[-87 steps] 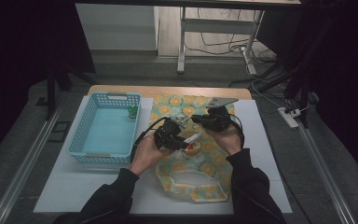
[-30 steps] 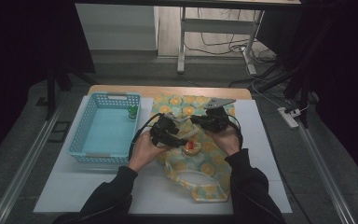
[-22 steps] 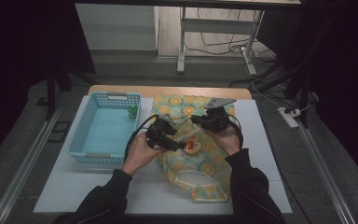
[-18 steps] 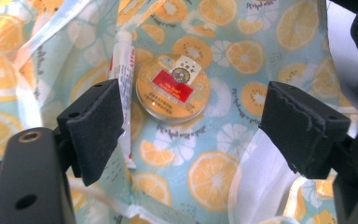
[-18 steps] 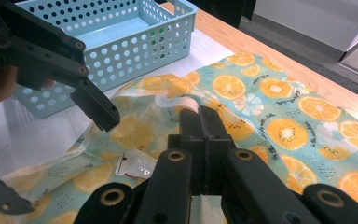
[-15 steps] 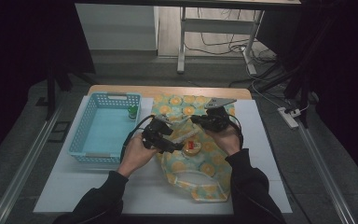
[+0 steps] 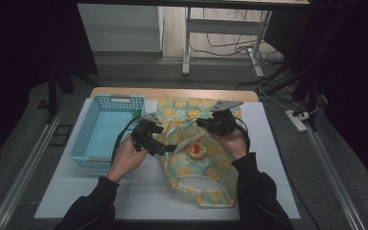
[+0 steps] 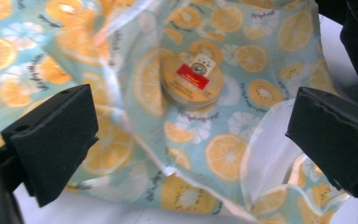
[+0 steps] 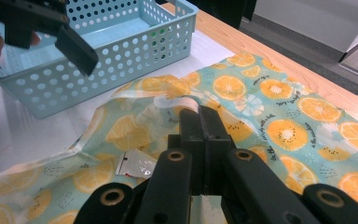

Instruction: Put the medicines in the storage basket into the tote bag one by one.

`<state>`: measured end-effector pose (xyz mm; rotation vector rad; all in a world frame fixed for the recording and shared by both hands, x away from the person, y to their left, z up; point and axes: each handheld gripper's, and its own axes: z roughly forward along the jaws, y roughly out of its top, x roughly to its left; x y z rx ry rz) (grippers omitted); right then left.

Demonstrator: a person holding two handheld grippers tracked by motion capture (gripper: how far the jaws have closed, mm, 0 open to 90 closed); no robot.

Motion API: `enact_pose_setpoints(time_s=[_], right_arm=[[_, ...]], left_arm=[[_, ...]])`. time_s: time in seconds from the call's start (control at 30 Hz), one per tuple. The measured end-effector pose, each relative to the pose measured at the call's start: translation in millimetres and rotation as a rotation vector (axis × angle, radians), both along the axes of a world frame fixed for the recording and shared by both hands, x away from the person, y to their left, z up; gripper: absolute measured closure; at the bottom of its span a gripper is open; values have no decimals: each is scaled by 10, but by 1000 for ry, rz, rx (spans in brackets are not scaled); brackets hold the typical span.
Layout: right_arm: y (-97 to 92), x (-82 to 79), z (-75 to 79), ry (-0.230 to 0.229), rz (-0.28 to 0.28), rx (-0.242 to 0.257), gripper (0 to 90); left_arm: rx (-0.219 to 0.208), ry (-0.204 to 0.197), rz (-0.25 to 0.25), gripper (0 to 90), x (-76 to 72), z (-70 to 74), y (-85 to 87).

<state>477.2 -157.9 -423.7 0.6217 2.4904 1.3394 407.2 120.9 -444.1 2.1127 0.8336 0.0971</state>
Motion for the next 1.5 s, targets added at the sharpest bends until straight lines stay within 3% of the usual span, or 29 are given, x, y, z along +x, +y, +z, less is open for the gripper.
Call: enact_pose_setpoints(time_s=[0.3, 0.4, 0.83, 1.1, 1.5], right_arm=[[-4, 6, -1, 2, -4, -1, 900], [-3, 6, -1, 4, -7, -1, 900], [10, -3, 2, 11, 1, 0, 900], [14, -8, 6, 13, 2, 0, 900], [11, -9, 11, 12, 4, 2, 900]], left_arm=[[11, -33, 65, 12, 9, 48, 314], [-7, -29, 94, 20, 21, 49, 437], [70, -42, 214, 3, 116, 3, 834], [80, -32, 293, 5, 236, -86, 1054], [206, -1, 369, 0, 488, -239, 1188]])
